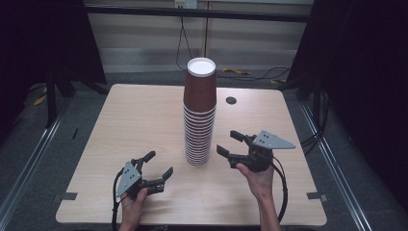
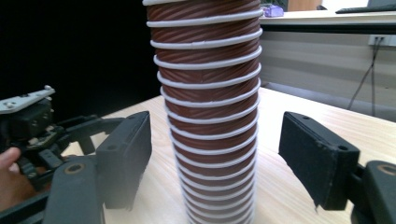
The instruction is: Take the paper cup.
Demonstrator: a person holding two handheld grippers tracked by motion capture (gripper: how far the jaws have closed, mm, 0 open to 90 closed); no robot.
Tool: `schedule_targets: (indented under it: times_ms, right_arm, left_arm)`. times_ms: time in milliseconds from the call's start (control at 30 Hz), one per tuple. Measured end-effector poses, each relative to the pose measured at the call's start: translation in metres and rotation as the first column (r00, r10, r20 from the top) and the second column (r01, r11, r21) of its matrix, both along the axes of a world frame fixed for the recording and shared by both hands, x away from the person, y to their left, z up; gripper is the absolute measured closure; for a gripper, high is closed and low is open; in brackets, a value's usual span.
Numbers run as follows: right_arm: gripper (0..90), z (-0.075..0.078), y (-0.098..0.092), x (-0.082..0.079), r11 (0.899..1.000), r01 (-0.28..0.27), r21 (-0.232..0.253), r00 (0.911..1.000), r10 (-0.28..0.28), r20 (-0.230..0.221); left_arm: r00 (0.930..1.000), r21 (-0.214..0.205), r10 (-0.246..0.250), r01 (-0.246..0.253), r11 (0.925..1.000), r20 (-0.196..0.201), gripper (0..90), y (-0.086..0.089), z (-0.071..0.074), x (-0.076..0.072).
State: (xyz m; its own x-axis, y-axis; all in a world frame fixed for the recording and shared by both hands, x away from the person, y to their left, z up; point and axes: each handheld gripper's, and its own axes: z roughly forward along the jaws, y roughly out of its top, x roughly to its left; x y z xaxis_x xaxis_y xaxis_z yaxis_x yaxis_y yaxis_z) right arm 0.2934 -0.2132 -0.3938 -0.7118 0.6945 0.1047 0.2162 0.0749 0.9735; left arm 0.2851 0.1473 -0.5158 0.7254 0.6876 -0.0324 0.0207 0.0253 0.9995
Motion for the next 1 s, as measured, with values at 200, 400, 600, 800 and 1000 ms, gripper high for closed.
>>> schedule_targets:
  times_ms: [200,400,600,800,1000]
  right_arm:
    - [28.5,0.014,0.000,0.006,1.000,-0.029,0.000,0.9996,0.029,0.002]
    - [29.0,0.033,0.004,0.011,0.998,-0.061,0.001,0.9976,0.061,0.033]
    - [29.0,0.050,0.006,0.018,0.996,-0.085,-0.025,0.9957,0.086,0.035]
    - [28.4,0.070,0.007,0.026,0.992,-0.116,-0.043,0.9925,0.118,0.032]
    - [25.7,0.083,0.010,0.032,0.990,-0.131,-0.055,0.9906,0.133,0.030]
  left_arm:
    - [1.0000,0.000,0.000,0.000,1.0000,0.000,15.4,0.000,0.000,0.000]
    - [1.0000,0.000,0.000,0.000,1.0000,0.000,15.4,0.000,0.000,0.000]
    - [1.0000,0.000,0.000,0.000,1.0000,0.000,15.4,0.000,0.000,0.000]
    - [1.0000,0.000,0.000,0.000,1.0000,0.000,15.4,0.000,0.000,0.000]
    - [1.0000,0.000,0.000,0.000,1.0000,0.000,15.4,0.000,0.000,0.000]
